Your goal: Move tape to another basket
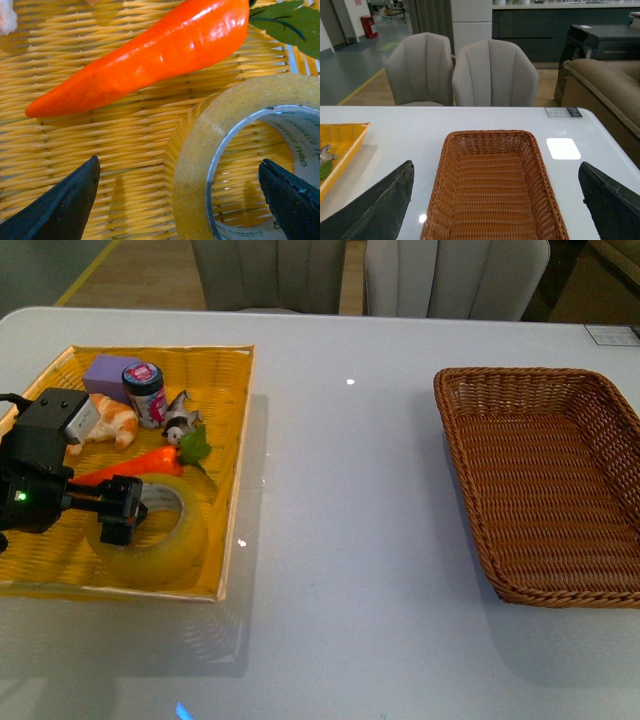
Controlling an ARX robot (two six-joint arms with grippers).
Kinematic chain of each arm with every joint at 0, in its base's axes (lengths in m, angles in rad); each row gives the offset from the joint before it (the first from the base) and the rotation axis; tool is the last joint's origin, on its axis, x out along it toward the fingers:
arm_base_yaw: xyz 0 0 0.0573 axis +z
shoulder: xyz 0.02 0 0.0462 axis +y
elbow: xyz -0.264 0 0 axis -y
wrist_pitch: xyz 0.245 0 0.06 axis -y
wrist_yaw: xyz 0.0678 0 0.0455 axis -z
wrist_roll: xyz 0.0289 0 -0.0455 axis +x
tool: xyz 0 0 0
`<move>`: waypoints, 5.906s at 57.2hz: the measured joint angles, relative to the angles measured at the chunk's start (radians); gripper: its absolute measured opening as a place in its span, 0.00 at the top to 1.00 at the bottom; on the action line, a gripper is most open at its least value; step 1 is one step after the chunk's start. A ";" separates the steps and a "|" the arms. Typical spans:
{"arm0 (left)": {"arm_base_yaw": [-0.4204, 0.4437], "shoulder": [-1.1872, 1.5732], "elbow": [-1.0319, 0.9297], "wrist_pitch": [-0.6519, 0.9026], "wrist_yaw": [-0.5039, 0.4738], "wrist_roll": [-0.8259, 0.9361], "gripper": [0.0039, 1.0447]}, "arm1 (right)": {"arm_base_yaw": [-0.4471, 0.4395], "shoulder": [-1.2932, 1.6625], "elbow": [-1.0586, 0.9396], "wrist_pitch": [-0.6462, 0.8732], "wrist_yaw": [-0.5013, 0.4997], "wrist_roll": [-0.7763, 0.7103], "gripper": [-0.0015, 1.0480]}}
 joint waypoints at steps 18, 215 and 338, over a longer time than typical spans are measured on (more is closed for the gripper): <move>-0.012 0.013 0.004 -0.026 -0.026 -0.005 0.39 | 0.000 0.000 0.000 0.000 0.000 0.000 0.09; -0.573 -0.511 0.148 -0.336 -0.013 -0.222 0.85 | 0.203 1.524 0.392 0.822 -0.583 0.852 0.09; -0.218 -1.224 -0.689 0.404 -0.366 -0.152 0.99 | -0.179 1.642 0.450 0.806 -0.586 0.922 0.54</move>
